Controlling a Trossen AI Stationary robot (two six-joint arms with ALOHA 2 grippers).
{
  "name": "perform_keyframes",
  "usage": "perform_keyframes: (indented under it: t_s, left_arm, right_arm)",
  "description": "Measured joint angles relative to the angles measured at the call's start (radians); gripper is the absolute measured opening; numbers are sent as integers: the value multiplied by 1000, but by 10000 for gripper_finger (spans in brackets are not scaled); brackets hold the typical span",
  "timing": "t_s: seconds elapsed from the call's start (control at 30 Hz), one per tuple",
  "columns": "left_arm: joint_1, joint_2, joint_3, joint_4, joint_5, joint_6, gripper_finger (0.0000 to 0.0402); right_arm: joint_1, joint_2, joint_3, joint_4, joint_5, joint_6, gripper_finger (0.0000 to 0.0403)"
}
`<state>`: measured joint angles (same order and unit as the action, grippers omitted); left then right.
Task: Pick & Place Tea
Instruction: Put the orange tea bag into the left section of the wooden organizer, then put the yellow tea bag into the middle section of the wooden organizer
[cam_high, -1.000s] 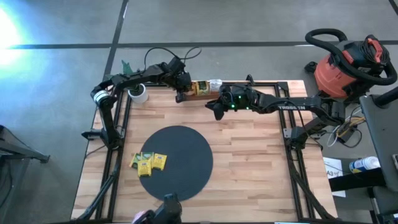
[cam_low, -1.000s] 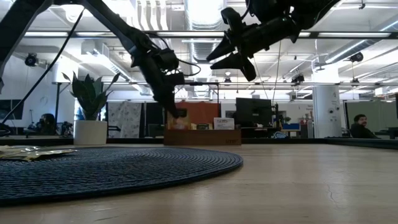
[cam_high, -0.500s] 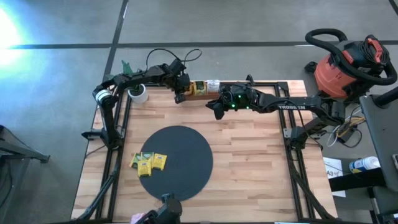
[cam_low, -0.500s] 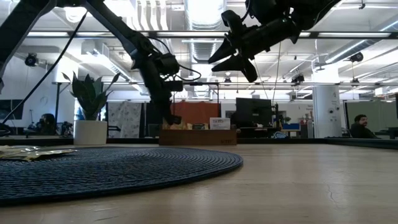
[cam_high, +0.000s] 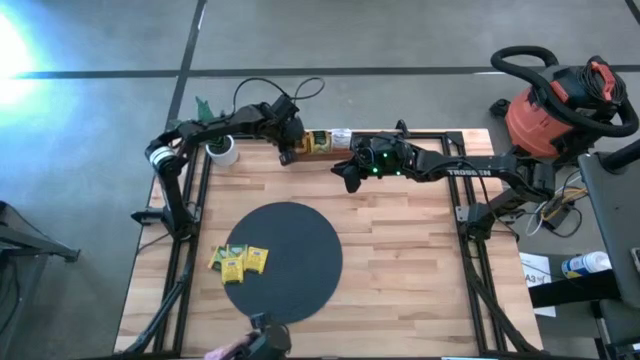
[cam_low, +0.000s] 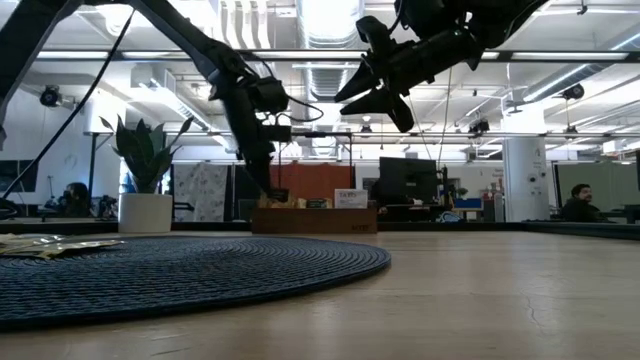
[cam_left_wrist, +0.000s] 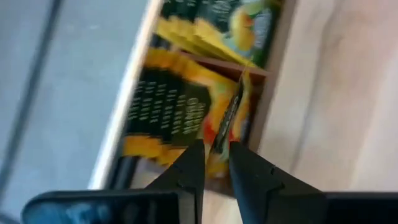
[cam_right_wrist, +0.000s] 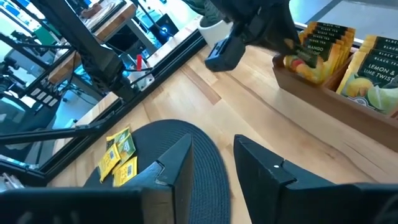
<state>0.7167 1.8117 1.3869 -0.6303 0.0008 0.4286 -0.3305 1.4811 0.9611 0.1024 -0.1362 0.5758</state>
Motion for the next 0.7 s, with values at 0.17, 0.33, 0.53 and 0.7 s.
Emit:
perform_keyframes:
  t_s: [0.17,0.33,0.53,0.7]
  left_arm:
    - [-3,-52,0,-4,-55,-16,73]
    - [-33,-151,0,-49,-54,-80,73]
    - [-165,-328,-1,-187,-51,-190,73]
    - [-324,-458,-66,-198,-48,-386,74]
  right_arm:
    - [0,0,0,-22,-5,0,113]
    - [1,0,0,-40,-27,-4,106]
    - [4,0,0,-47,-33,-12,99]
    - [7,0,0,-47,-73,-38,98]
